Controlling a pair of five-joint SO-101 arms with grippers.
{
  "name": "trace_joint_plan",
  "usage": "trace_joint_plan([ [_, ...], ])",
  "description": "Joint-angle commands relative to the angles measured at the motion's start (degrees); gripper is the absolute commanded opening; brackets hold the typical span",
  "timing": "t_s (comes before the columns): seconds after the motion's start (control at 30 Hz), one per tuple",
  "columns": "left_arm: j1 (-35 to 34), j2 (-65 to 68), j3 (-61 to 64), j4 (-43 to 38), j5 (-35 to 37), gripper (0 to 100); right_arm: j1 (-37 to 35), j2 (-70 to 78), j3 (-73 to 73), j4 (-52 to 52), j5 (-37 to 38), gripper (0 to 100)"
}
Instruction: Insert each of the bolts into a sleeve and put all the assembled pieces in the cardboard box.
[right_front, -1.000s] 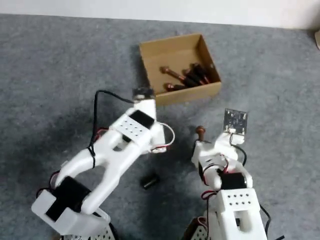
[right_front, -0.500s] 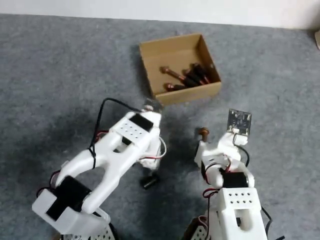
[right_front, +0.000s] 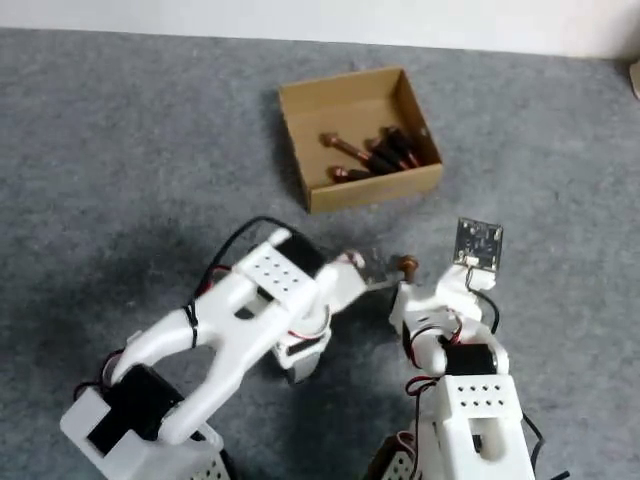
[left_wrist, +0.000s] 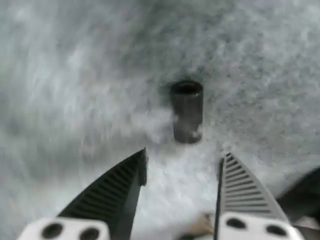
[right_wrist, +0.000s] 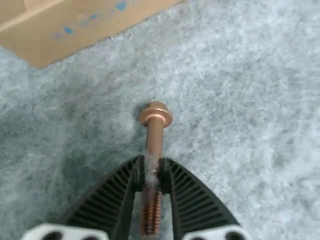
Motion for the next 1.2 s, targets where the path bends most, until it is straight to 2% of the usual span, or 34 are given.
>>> trace_joint_plan([
  [0.0, 0.92, -2.07, 4.79, -9.85, -6.15, 22, 0.66, -0.04, -0.84, -2.07, 0.88, 0.4],
  [0.3, 0.66, -1.89, 14.64, -20.66, -6.07, 23, 0.66, -0.13, -0.84, -2.07, 0.88, 0.4],
  [0.53, 0.92, -1.89, 15.52, -21.01, -5.98, 22, 0.66, -0.13, -0.66, -2.07, 0.88, 0.4],
  [0.6, 1.01, -1.8, 15.52, -21.01, -5.98, 18, 0.66, -0.13, -0.66, -2.07, 0.88, 0.4],
  [0.7, 1.1, -1.8, 15.52, -21.01, -5.89, 0, 0.66, -0.13, -0.57, -2.07, 0.88, 0.4],
  [0.77, 1.89, -1.8, 15.52, -20.04, -5.89, 3, 0.66, -0.13, -0.57, -2.07, 0.88, 0.4],
  [0.8, 2.68, -1.89, 15.52, -19.25, -5.98, 0, 0.66, -0.13, -0.57, -2.07, 0.88, 0.4],
  [1.0, 12.97, -4.18, 14.2, -18.9, -6.24, 0, 0.66, -0.13, -0.84, -2.07, 0.88, 0.4],
  [1.17, 17.01, -15.78, 14.2, -18.55, -6.07, 0, 1.54, -0.22, -0.84, -2.07, 0.7, 0.4],
])
